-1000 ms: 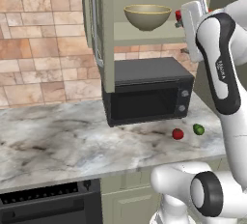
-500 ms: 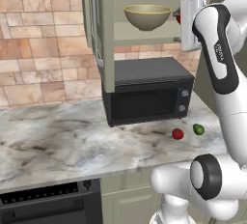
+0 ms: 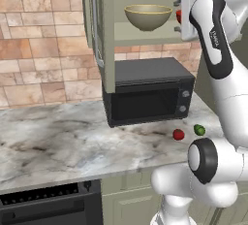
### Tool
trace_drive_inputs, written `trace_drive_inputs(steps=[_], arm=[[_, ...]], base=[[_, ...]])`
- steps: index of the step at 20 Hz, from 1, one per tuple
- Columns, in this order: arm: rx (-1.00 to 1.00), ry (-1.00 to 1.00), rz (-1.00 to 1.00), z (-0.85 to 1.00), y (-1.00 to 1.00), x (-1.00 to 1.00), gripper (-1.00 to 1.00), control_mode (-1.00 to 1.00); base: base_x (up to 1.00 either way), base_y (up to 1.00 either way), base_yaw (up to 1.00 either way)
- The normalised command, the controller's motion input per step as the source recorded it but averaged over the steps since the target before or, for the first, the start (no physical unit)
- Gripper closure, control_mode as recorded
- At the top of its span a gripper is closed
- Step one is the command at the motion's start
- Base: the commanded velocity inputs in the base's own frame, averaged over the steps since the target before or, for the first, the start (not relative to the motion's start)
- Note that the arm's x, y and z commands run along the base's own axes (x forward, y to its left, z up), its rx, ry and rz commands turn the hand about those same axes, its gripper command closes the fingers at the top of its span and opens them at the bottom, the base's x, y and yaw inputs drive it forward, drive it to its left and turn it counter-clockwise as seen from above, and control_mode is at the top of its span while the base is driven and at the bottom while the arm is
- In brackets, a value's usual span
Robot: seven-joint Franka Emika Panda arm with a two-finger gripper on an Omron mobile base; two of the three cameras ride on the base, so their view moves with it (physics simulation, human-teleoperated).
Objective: Pick both bowls and place them on the counter. Then place the avocado in one bowl and place the tomato in the other bowl.
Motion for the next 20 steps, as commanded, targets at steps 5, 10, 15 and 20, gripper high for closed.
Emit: trace_drive_inputs(steps=[5,10,15,20], arm=[[0.0,0.0,-0.02,-0.19,-0.03,0.52,-1.0,-1.0],[0.0,0.0,0.0,-0.16,-0.02,0.5,-1.0,-1.0],[0.0,0.0,0.0,-0.05,-0.03,0.5,-1.0,-1.0],[0.0,0.0,0.0,0.0,0.0,0.46,-1.0,-1.0]], base=[[0.0,0.0,0.0],[0.0,0.0,0.0],[0.0,0.0,0.0],[0.0,0.0,0.0]])
